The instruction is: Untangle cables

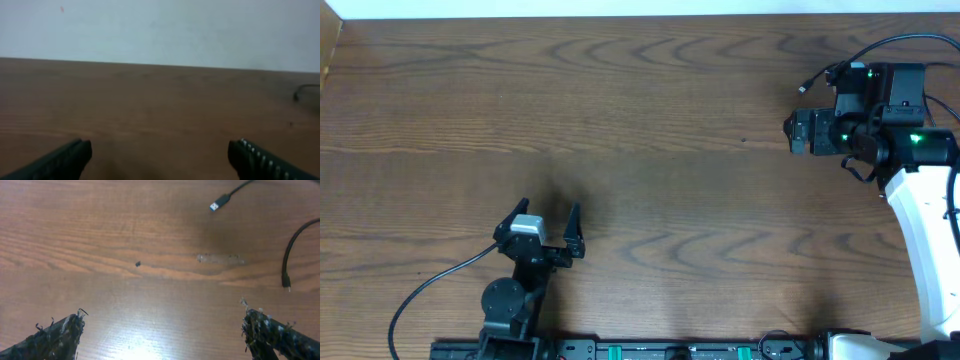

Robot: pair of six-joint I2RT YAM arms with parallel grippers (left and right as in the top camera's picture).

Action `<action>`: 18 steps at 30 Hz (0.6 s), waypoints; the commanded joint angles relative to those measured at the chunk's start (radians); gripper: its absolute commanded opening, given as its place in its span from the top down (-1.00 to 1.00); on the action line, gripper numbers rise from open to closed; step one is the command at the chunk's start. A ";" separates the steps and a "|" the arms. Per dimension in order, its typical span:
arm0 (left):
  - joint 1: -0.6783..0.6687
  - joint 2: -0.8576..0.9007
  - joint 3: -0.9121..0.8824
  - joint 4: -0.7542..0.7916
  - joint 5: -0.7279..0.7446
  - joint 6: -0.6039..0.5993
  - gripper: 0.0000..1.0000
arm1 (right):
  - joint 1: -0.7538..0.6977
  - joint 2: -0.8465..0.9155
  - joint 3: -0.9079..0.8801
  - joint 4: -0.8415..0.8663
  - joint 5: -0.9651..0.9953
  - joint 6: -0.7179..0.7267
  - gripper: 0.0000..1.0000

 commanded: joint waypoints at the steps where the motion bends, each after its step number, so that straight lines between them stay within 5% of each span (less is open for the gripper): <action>1: 0.005 -0.011 -0.007 -0.053 0.020 0.047 -0.84 | 0.007 -0.008 0.000 0.000 0.004 -0.011 -0.99; 18: 0.004 -0.007 -0.007 -0.051 0.020 0.038 -0.84 | 0.007 -0.008 0.000 0.000 0.003 -0.011 -0.99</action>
